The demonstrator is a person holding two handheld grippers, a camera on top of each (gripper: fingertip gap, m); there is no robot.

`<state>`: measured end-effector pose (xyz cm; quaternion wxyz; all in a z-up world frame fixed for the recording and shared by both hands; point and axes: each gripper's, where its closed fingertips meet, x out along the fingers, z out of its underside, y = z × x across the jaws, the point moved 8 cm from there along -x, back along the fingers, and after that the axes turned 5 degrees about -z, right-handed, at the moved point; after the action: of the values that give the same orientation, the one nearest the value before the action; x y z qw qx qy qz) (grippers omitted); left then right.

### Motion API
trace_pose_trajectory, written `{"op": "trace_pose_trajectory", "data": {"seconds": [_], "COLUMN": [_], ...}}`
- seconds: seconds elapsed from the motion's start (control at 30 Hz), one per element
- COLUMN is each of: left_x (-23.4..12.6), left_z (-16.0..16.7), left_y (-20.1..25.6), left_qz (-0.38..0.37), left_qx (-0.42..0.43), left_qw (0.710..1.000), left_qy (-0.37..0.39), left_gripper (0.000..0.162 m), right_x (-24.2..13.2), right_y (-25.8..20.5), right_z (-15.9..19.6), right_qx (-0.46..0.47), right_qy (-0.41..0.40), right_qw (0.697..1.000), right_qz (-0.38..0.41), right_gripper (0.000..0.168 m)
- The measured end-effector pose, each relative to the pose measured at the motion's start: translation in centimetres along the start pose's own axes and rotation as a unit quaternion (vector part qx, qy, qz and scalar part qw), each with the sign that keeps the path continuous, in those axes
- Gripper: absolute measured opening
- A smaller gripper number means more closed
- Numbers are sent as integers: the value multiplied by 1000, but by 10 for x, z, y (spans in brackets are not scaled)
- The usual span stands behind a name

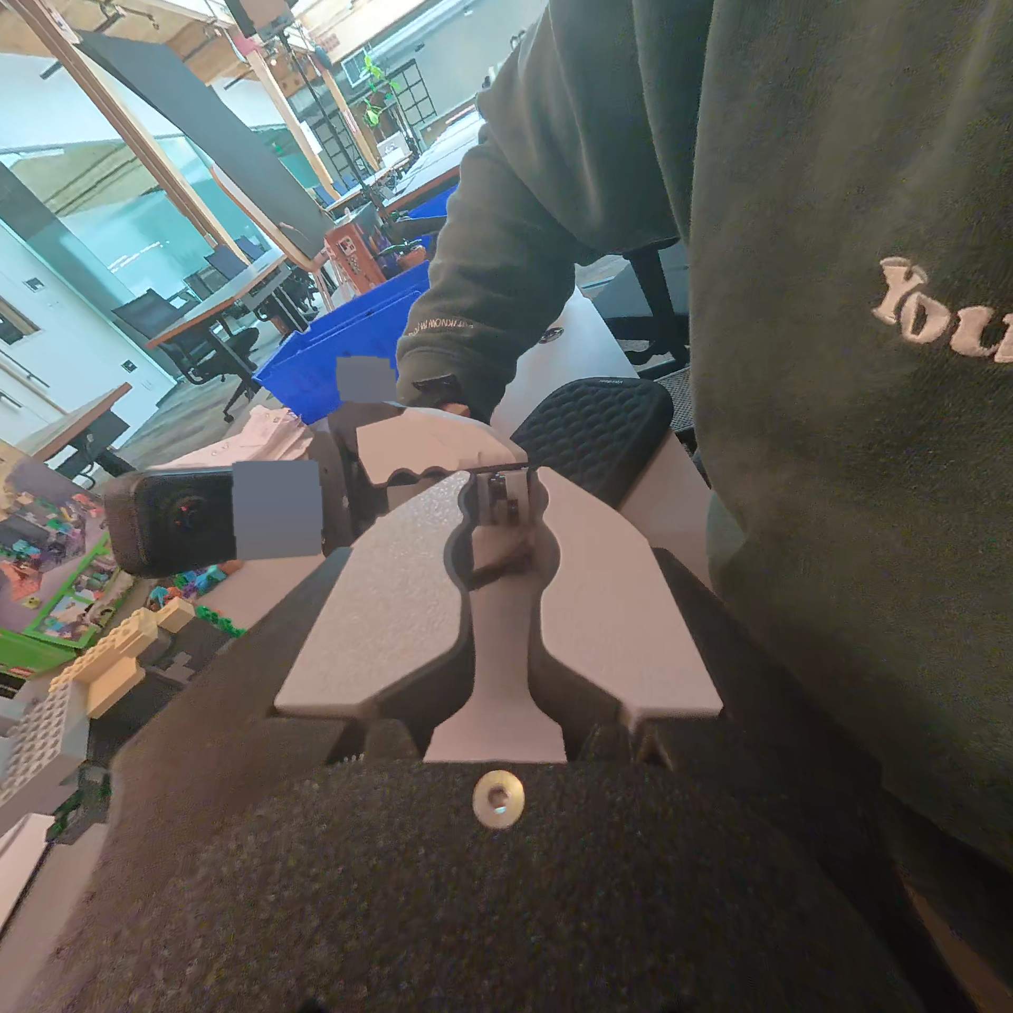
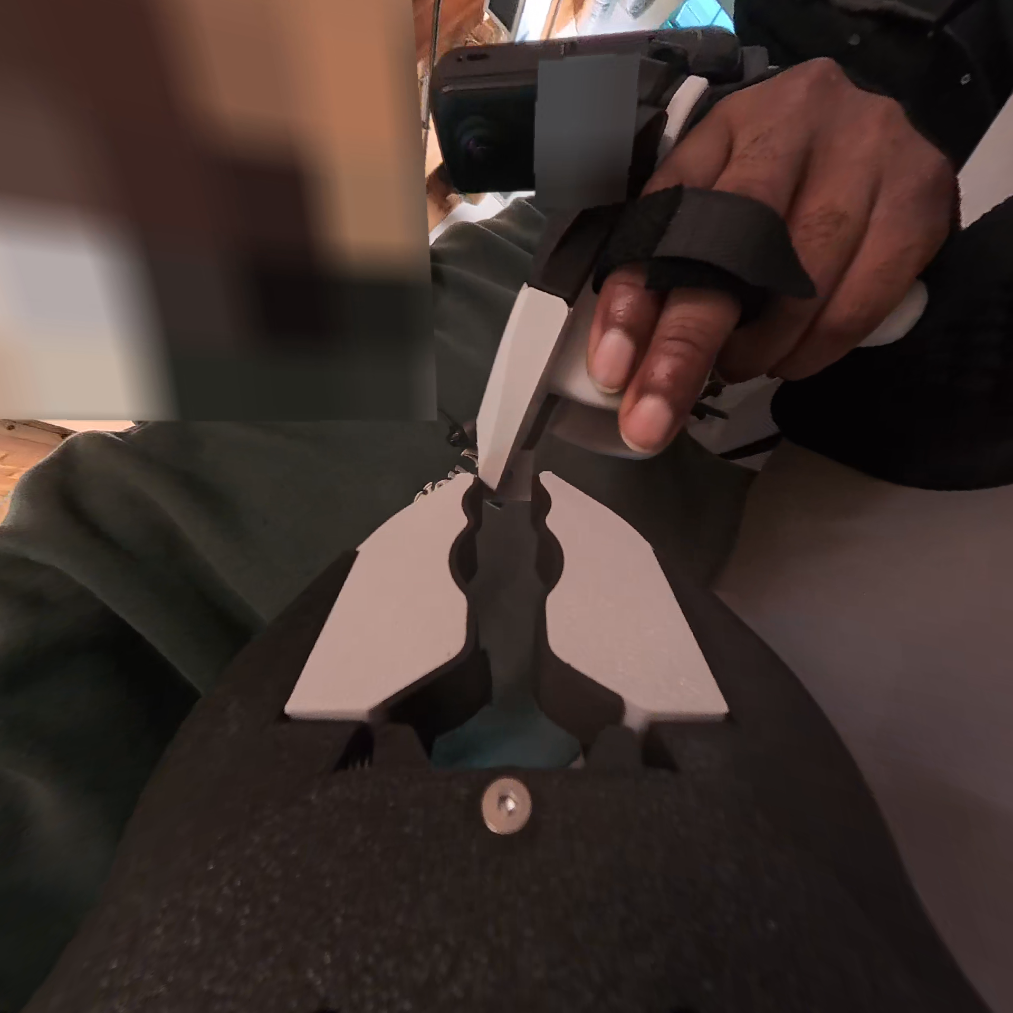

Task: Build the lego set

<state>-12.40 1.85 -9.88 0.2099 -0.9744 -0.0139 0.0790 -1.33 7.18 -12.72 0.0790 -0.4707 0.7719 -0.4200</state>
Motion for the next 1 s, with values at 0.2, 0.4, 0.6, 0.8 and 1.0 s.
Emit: {"op": "trace_pose_trajectory", "data": {"seconds": [0.2,0.4,0.6,0.8,1.0], "left_x": [2,2,-3,-10,-6], "left_z": [-3,-1,7,16,15], "left_y": [-1,-3,-10,-17,-19], "left_qz": [1,-10,-43,-70,-60], "left_qx": [-19,-37,-79,-138,-155], "left_qw": [1000,999,996,988,986], "left_qy": [-1,19,22,27,10], "left_gripper": [16,16,17,16,16], "right_x": [0,-1,-9,1,5], "right_y": [0,-3,-14,-33,-37], "right_z": [1,0,-7,-2,6], "right_qx": [11,11,-103,-315,-354], "right_qy": [10,24,39,-13,-31], "right_qw": [1000,1000,987,878,827], "right_qz": [-23,-15,117,361,436], "right_gripper": [17,17,21,21,13]}}
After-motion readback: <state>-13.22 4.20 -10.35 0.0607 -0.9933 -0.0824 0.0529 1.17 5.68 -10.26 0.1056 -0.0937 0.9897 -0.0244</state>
